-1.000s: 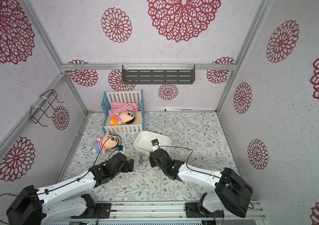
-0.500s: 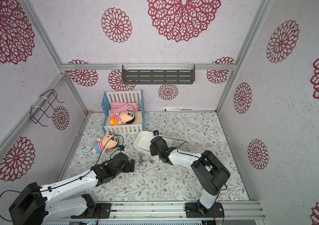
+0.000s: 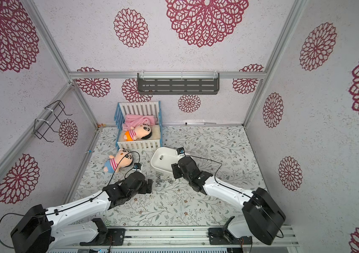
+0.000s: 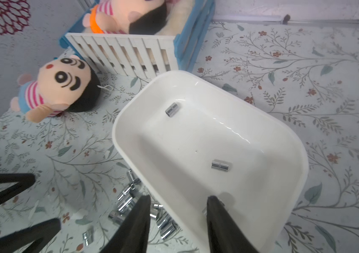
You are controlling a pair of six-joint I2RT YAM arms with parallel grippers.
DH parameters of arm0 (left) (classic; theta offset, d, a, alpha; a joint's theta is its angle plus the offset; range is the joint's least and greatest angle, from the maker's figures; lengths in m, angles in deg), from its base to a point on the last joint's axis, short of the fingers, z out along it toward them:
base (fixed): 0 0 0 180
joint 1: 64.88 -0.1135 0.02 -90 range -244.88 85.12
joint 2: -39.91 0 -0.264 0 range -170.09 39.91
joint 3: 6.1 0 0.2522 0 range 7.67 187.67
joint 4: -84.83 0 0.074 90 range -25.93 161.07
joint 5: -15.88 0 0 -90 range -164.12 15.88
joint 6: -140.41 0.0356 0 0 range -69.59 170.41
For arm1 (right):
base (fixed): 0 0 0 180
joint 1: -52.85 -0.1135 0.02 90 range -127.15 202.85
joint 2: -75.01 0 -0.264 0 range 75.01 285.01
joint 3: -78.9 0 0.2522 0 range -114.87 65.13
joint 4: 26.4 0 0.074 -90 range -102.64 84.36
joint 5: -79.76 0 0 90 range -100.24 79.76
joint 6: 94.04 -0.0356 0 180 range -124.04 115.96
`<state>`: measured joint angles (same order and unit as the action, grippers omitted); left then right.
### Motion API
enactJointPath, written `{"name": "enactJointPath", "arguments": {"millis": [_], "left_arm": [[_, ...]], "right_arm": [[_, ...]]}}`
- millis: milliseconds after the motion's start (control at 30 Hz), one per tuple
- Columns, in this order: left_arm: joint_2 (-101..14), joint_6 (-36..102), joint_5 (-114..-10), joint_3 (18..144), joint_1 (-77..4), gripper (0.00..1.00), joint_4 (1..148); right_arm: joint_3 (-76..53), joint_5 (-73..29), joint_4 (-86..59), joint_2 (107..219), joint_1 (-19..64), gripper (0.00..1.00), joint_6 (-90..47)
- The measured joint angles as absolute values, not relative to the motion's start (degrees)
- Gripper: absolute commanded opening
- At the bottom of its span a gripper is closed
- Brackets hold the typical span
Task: Put the screws on the desktop into the storage box
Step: Pick up the screw from the center of the board.
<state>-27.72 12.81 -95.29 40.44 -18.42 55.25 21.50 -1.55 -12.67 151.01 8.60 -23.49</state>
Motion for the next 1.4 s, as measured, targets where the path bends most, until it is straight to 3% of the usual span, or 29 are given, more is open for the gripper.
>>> {"name": "enactJointPath", "arguments": {"millis": [300,1033,1400], "left_arm": [[-29.6,13.46,-95.34,41.14,-18.31,0.97,55.23],[-30.54,13.94,-95.12,41.49,-17.83,0.97,55.08],[-30.54,13.97,-95.73,41.49,-17.24,0.97,55.06]], "right_arm": [[33.8,-0.83,-16.54,144.76,-3.97,0.48,-21.52],[31.22,7.19,-22.26,164.78,-4.06,0.47,-22.26],[29.13,8.76,-21.78,169.02,-1.83,0.47,-24.05]]}}
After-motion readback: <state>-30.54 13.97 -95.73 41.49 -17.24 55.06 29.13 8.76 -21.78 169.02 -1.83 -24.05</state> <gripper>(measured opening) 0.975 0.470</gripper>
